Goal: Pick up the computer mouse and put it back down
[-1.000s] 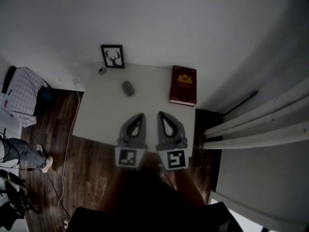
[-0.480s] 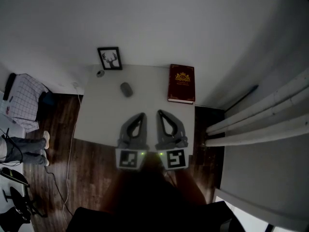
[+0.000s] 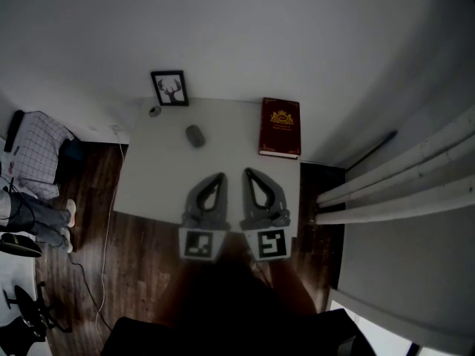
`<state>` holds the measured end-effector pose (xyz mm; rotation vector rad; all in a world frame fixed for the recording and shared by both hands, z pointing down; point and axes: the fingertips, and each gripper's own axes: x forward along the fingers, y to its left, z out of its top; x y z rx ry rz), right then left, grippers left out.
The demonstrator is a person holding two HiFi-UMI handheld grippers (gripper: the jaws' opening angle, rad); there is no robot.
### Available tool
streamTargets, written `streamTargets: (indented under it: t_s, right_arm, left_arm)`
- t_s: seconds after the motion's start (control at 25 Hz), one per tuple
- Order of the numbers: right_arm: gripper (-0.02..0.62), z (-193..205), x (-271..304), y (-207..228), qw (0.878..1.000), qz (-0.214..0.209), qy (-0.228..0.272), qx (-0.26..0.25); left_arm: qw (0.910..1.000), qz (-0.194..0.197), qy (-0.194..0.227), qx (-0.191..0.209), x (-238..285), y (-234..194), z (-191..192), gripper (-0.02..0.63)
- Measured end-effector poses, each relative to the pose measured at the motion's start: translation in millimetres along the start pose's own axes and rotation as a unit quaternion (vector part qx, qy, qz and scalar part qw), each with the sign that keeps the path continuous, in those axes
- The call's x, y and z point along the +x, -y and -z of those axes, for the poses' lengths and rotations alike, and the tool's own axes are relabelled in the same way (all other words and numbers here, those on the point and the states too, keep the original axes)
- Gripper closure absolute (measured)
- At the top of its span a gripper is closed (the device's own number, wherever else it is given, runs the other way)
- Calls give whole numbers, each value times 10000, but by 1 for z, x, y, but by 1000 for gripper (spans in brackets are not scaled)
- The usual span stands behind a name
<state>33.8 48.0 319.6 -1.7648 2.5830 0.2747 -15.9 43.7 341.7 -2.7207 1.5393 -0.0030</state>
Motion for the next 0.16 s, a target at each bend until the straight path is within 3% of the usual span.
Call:
streamTargets:
  t_s: [0.16]
  right_arm:
    - [586,-2,-1,-2,10000,-12,71,53]
  left_arm:
    - [9999,-13,109,73,-1,0,-4,606]
